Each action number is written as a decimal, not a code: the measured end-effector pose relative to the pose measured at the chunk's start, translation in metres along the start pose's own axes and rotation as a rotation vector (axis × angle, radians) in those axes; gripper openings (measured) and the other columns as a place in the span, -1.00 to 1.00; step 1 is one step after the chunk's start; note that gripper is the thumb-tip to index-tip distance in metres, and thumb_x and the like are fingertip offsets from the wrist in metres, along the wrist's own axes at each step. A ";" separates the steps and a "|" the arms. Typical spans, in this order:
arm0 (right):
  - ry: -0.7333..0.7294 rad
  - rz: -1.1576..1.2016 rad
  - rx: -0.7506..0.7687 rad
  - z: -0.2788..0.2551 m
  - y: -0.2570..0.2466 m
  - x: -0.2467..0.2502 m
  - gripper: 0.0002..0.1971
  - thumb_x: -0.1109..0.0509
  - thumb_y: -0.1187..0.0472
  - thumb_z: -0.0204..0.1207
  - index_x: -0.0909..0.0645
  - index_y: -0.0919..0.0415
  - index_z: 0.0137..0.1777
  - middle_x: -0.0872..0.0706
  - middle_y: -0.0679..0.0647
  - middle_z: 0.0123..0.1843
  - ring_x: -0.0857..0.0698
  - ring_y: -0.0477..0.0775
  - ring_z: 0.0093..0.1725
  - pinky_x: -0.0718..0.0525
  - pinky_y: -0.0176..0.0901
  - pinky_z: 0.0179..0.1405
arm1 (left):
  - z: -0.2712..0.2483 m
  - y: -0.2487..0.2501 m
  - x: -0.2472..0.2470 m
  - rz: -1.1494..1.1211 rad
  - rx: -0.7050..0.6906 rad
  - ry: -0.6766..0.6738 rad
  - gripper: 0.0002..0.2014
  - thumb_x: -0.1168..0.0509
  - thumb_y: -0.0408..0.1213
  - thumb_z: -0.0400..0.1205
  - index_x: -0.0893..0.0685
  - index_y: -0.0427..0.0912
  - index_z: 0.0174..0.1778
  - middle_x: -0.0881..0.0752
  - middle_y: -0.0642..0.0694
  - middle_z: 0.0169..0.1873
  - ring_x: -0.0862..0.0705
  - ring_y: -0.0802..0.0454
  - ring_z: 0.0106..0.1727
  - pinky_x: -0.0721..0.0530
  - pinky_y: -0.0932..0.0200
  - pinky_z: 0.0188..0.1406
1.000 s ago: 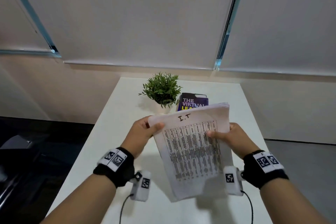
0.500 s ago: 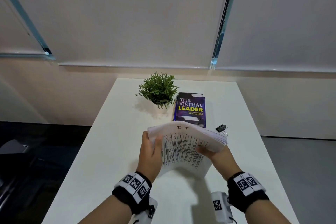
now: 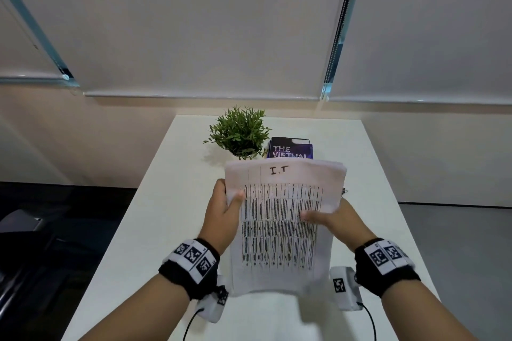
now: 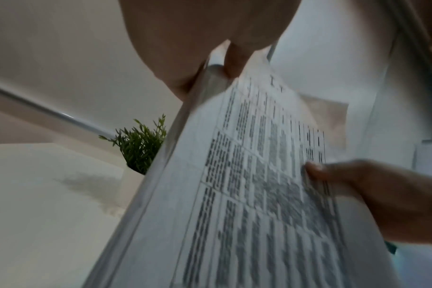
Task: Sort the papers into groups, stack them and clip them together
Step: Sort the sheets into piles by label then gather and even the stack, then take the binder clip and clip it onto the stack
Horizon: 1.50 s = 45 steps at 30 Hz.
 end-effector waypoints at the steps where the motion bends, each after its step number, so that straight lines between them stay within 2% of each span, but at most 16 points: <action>1: -0.045 -0.003 -0.035 0.001 -0.002 0.004 -0.56 -0.71 0.05 0.24 -0.73 -0.03 0.14 -0.86 -0.08 0.04 -0.82 -0.07 0.09 -0.68 -0.03 0.23 | 0.007 -0.003 0.000 0.000 0.036 -0.031 -0.84 -0.20 -0.31 0.75 -0.53 0.01 0.19 -0.72 0.03 0.13 -0.70 0.15 0.15 -0.67 0.15 0.12; 3: -0.115 0.015 -0.137 0.008 0.009 0.009 -0.61 -0.72 0.09 0.25 -0.73 0.05 0.06 -0.88 -0.09 -0.09 -0.83 -0.19 -0.05 -0.70 -0.13 0.19 | 0.021 -0.022 -0.005 0.003 0.144 -0.091 -0.83 -0.23 -0.32 0.73 -0.57 -0.02 0.19 -0.74 -0.01 0.17 -0.71 0.05 0.22 -0.66 0.03 0.23; 5: -0.163 0.024 -0.251 0.016 0.032 0.009 -0.83 -0.65 0.25 0.35 -0.67 0.14 -0.25 -0.79 -0.12 -0.46 -0.75 -0.30 -0.42 -0.68 -0.42 -0.23 | 0.027 -0.050 -0.015 0.049 0.279 -0.119 -0.85 -0.25 -0.36 0.71 -0.59 -0.10 0.17 -0.75 -0.09 0.15 -0.71 -0.08 0.21 -0.65 -0.10 0.27; 6: -0.189 0.024 -0.348 0.021 0.051 0.009 -0.77 -0.66 0.22 0.34 -0.62 0.18 -0.29 -0.73 -0.11 -0.52 -0.71 -0.22 -0.47 -0.60 -0.42 -0.34 | 0.027 -0.067 -0.021 0.078 0.342 -0.125 -0.86 -0.26 -0.36 0.71 -0.59 -0.14 0.16 -0.75 -0.12 0.13 -0.72 -0.14 0.19 -0.66 -0.12 0.25; 9: -0.201 -0.065 -0.577 0.037 0.104 0.012 -0.50 -0.76 0.05 0.17 -0.47 0.24 -0.25 -0.55 0.01 -0.50 -0.51 0.04 -0.46 -0.56 -0.15 -0.29 | 0.023 -0.113 -0.038 0.148 0.477 -0.156 -0.85 -0.26 -0.35 0.70 -0.57 -0.16 0.18 -0.72 -0.15 0.09 -0.70 -0.18 0.16 -0.62 0.05 0.01; 11: -0.155 -0.035 -0.648 0.050 0.119 0.023 -0.66 -0.65 0.20 0.37 -0.48 0.25 -0.28 -0.60 0.07 -0.46 -0.55 0.04 -0.50 -0.68 -0.13 -0.33 | 0.023 -0.135 -0.046 0.177 0.516 -0.159 -0.84 -0.26 -0.36 0.69 -0.55 -0.15 0.18 -0.70 -0.13 0.08 -0.69 -0.18 0.18 -0.57 0.09 -0.03; 13: -0.075 0.067 -0.669 0.063 0.123 0.038 -0.73 -0.56 0.19 0.48 -0.59 0.40 -0.12 -0.76 0.25 -0.24 -0.74 0.19 -0.39 -0.80 0.02 -0.30 | 0.026 -0.150 -0.051 0.198 0.532 -0.158 -0.81 -0.27 -0.37 0.68 -0.55 -0.15 0.20 -0.70 -0.13 0.09 -0.68 -0.16 0.17 -0.54 0.12 -0.04; 15: 0.040 0.145 -0.658 0.083 0.124 0.055 -0.63 -0.47 0.07 0.56 -0.60 0.44 0.05 -0.80 0.42 -0.01 -0.81 0.33 -0.17 -0.80 0.10 -0.29 | 0.032 -0.161 -0.056 0.231 0.550 -0.169 -0.80 -0.27 -0.36 0.68 -0.55 -0.17 0.21 -0.69 -0.15 0.11 -0.67 -0.13 0.15 -0.53 0.12 -0.03; 20: 0.349 0.141 -0.619 0.135 0.130 0.090 -0.59 -0.43 -0.07 0.56 -0.60 0.35 -0.09 -0.80 0.31 -0.15 -0.79 0.27 -0.23 -0.76 -0.02 -0.33 | 0.042 -0.177 -0.064 0.271 0.572 -0.182 -0.81 -0.29 -0.32 0.68 -0.57 -0.18 0.20 -0.71 -0.14 0.10 -0.68 -0.10 0.11 -0.61 0.07 0.03; 25: 0.444 0.169 -0.612 0.158 0.137 0.093 -0.77 -0.33 0.15 0.65 -0.57 0.36 -0.05 -0.72 0.27 -0.23 -0.72 0.19 -0.38 -0.73 -0.03 -0.39 | 0.044 -0.179 -0.066 0.288 0.565 -0.194 -0.80 -0.28 -0.33 0.68 -0.58 -0.20 0.22 -0.70 -0.15 0.11 -0.67 -0.11 0.13 -0.55 0.11 -0.01; 29: 0.470 -0.010 -0.506 0.154 0.126 0.093 -0.84 -0.31 0.25 0.58 -0.56 0.29 -0.21 -0.68 0.32 -0.08 -0.71 0.28 -0.24 -0.78 0.18 -0.13 | 0.043 -0.179 -0.063 0.286 0.573 -0.179 -0.82 -0.28 -0.34 0.68 -0.59 -0.20 0.18 -0.71 -0.15 0.10 -0.67 -0.11 0.13 -0.57 0.08 0.06; 33: 0.366 0.191 -0.306 0.128 0.101 0.073 -0.84 -0.29 0.33 0.62 -0.57 0.27 -0.22 -0.63 0.21 -0.14 -0.70 0.26 -0.25 -0.72 -0.04 -0.17 | 0.037 -0.176 -0.063 0.242 0.593 -0.181 -0.81 -0.29 -0.36 0.66 -0.60 -0.21 0.18 -0.72 -0.18 0.11 -0.69 -0.15 0.14 -0.65 -0.10 0.23; 36: 0.184 0.297 -0.280 0.103 0.086 0.049 -0.83 -0.30 0.38 0.63 -0.56 0.28 -0.22 -0.66 0.26 -0.20 -0.74 0.31 -0.16 -0.71 0.00 -0.07 | 0.031 -0.171 -0.063 0.238 0.585 -0.192 -0.81 -0.29 -0.35 0.65 -0.61 -0.20 0.17 -0.73 -0.19 0.11 -0.70 -0.17 0.14 -0.65 -0.12 0.24; 39: 0.020 0.107 -0.296 0.086 0.090 0.025 -0.88 -0.50 0.39 0.49 -0.60 0.29 -0.19 -0.74 0.29 -0.19 -0.74 0.28 -0.12 -0.72 0.00 0.00 | 0.026 -0.167 -0.063 0.219 0.571 -0.195 -0.81 -0.28 -0.37 0.66 -0.61 -0.19 0.18 -0.72 -0.22 0.13 -0.69 -0.19 0.17 -0.62 -0.07 0.21; 43: -0.092 -0.205 -0.313 0.079 0.097 0.005 -0.58 -0.62 0.30 0.33 -0.54 0.17 0.13 -0.78 0.19 -0.08 -0.75 0.15 -0.07 -0.66 0.03 0.17 | 0.022 -0.160 -0.063 0.214 0.520 -0.212 -0.75 -0.27 -0.42 0.66 -0.57 -0.21 0.26 -0.69 -0.22 0.20 -0.66 -0.17 0.22 -0.57 0.01 0.19; 45: -0.129 -0.240 -0.280 0.079 0.093 0.002 -0.69 -0.59 0.41 0.35 -0.58 0.24 0.02 -0.71 0.15 -0.16 -0.68 0.08 -0.16 -0.65 0.14 0.23 | 0.021 -0.158 -0.062 0.220 0.512 -0.219 -0.77 -0.27 -0.40 0.66 -0.57 -0.24 0.24 -0.69 -0.24 0.18 -0.66 -0.20 0.21 -0.59 -0.03 0.19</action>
Point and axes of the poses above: each hand's wrist, its own z-axis towards the middle knuckle, its own x-axis out of the back of the hand, y = z × x, the point moved 2 cm from there along z, towards the middle knuckle
